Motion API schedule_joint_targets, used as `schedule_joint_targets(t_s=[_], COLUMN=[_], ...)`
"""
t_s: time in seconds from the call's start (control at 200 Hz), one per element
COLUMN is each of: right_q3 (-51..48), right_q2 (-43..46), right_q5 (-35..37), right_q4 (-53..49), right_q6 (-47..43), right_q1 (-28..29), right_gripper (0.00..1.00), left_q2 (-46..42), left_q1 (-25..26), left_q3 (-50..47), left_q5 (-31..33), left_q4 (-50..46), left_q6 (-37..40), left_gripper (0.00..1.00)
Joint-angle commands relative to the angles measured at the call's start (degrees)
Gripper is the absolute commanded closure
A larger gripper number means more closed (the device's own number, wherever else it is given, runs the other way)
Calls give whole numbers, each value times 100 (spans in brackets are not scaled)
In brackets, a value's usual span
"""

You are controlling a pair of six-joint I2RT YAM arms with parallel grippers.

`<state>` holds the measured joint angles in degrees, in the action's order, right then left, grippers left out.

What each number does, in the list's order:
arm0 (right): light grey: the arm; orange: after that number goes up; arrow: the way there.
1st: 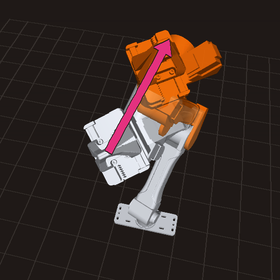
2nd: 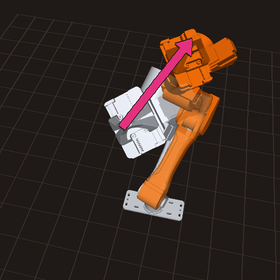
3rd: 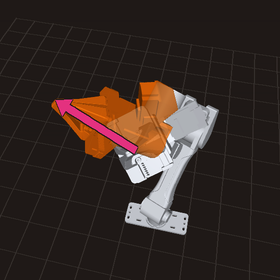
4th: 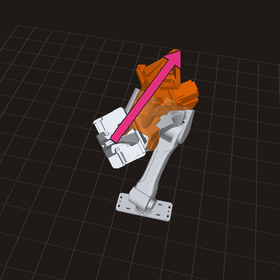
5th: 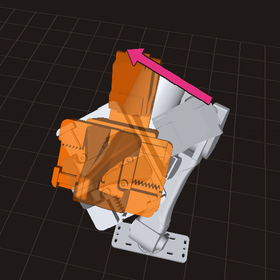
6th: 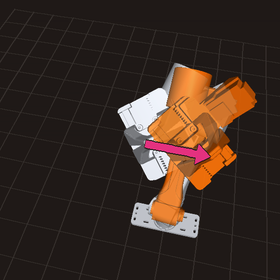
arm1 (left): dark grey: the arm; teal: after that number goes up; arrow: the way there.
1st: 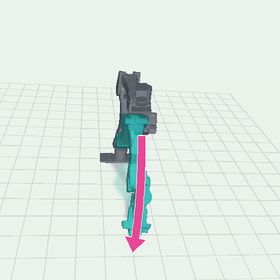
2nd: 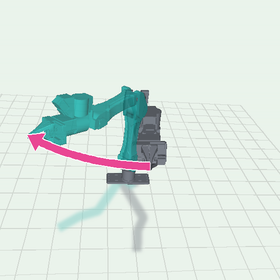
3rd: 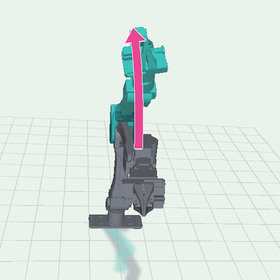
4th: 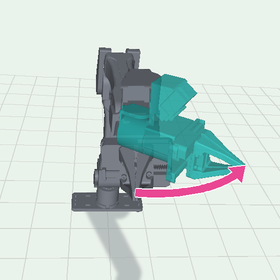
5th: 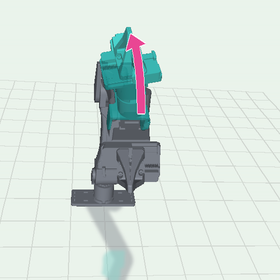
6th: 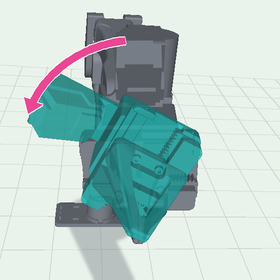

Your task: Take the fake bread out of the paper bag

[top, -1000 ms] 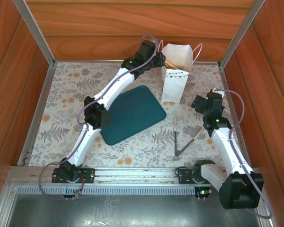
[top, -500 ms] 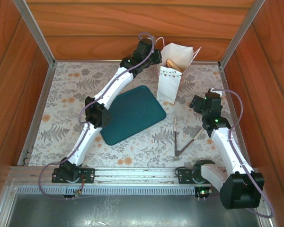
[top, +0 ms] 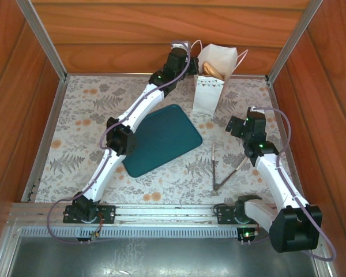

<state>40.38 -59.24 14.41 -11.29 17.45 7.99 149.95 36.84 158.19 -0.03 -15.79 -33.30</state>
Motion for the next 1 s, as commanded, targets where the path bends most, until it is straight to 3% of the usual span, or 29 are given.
schedule_joint_targets(t_s=[0.0, 0.255, 0.395, 0.62, 0.735, 0.995], right_q3=[219, 1062, 1562, 1898, 2235, 2839], right_q2=[-268, -1670, -2486, -3157, -3549, -4428], right_q5=[-511, -1243, -1404, -1732, -1840, -1886], right_q4=[-51, -369, -436, -224, -496, -850], right_q6=[-230, -414, -459, -293, -295, -503], right_q1=[121, 560, 900, 1052, 1093, 1266], right_gripper=[0, 0, 7, 9, 18, 25], left_q2=[-10, -660, -1073, -1897, -2238, -3456], left_q1=[-290, -650, -865, -1271, -1415, -1833], left_q3=[170, -478, -845, -1673, -1770, -3511], left_q5=[269, 210, 150, -28, -102, -218], left_q4=[716, 283, -90, -283, -595, -616], left_q6=[302, 423, 420, 351, 325, 15], left_gripper=[100, 100, 100, 100, 100, 100])
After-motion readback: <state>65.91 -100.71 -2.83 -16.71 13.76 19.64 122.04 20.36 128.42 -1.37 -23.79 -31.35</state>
